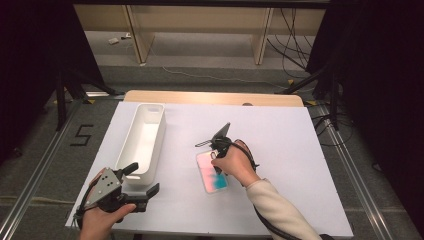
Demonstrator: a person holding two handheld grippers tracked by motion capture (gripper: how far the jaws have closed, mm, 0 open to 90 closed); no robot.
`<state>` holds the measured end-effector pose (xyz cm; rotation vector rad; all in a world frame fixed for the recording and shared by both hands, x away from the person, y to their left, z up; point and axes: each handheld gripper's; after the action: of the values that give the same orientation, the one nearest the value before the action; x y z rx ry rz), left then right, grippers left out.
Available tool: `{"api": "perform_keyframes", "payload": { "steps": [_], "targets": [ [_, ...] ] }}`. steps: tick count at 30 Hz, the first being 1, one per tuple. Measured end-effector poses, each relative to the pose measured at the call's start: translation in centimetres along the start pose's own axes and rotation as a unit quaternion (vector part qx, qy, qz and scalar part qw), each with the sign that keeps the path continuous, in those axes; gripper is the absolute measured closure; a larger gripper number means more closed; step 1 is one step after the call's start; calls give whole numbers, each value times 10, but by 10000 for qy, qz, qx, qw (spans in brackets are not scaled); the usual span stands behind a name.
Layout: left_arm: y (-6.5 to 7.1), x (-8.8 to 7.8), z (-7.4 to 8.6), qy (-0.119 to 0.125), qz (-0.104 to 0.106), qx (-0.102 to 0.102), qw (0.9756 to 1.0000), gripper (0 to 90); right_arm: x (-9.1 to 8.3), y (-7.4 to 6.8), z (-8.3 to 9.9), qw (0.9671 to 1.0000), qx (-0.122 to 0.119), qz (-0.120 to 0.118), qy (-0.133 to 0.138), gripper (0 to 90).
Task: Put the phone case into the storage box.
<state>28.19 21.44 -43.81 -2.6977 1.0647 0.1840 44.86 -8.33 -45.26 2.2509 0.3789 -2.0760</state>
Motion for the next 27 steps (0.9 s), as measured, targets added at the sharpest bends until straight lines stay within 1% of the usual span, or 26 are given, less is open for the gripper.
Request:
{"api": "perform_keyframes", "payload": {
  "steps": [3, 4, 6, 7, 8, 9, 11, 12, 13, 15, 16, 17, 18, 20, 22, 25, 27],
  "targets": [
    [0, 0, 0, 5, -5, -2, 10000, 42, -1, 0, -2, 10000, -18, 60, -22, 700],
    [0, 0, 0, 6, -6, -2, 10000, 41, 0, 0, -2, 10000, -6, 82, 47, 704],
    [0, 0, 0, 5, -1, 1, 10000, 41, 1, 0, -2, 10000, 18, 75, 39, 714],
    [0, 0, 0, 6, -1, -3, 10000, 42, 1, 0, -2, 10000, 73, 61, 20, 719],
    [0, 0, 0, 8, 4, -7, 10000, 42, 1, 1, -3, 10000, 17, 80, 51, 729],
    [0, 0, 0, 5, 3, -5, 10000, 42, 2, 1, -3, 10000, 46, 79, 27, 737],
    [0, 1, 0, 39, 15, -16, 10000, 42, 2, 2, -3, 10000, -10, 69, 65, 744],
    [0, 1, 0, 35, 16, -8, 10000, 42, 1, 1, -3, 9999, 73, 63, -43, 747],
    [0, 1, 0, 35, 14, -6, 10000, 42, 2, 1, -3, 9999, 77, 72, -3, 750],
    [0, 0, 0, 4, 3, -1, 10000, 42, 1, 2, -4, 9999, 71, 48, -81, 762],
    [0, 0, 0, 4, 2, -4, 10000, 42, 1, 1, -4, 9999, 78, 77, -43, 770],
    [0, 0, 0, 0, 3, -3, 10000, 41, 1, 1, -4, 9999, 138, 67, -57, 777],
    [0, 1, 0, 41, 17, -19, 10000, 42, 1, 0, -4, 9998, 163, 67, -55, 781],
    [0, 1, 0, 40, 16, -12, 10000, 42, 0, 0, -4, 9998, 188, 98, -70, 786],
    [0, 0, 0, 2, 3, 1, 10000, 42, 1, -1, -5, 9998, 156, 130, -2, 792],
    [0, 0, 0, 5, -3, -5, 10000, 42, 1, -1, -7, 9997, 168, 146, -91, 802],
    [0, 0, 0, 4, 1, -1, 10000, 42, 2, -2, -7, 9996, 185, 201, -46, 813]
  ]
}}
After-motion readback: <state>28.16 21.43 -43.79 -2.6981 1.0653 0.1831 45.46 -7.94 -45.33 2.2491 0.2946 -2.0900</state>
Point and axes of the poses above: each handheld gripper's, and its own axes: x roughly forward along the jaws, z roughly out of its underside, y roughly to its right, and after that the axes turned 15 degrees about x, right-handed
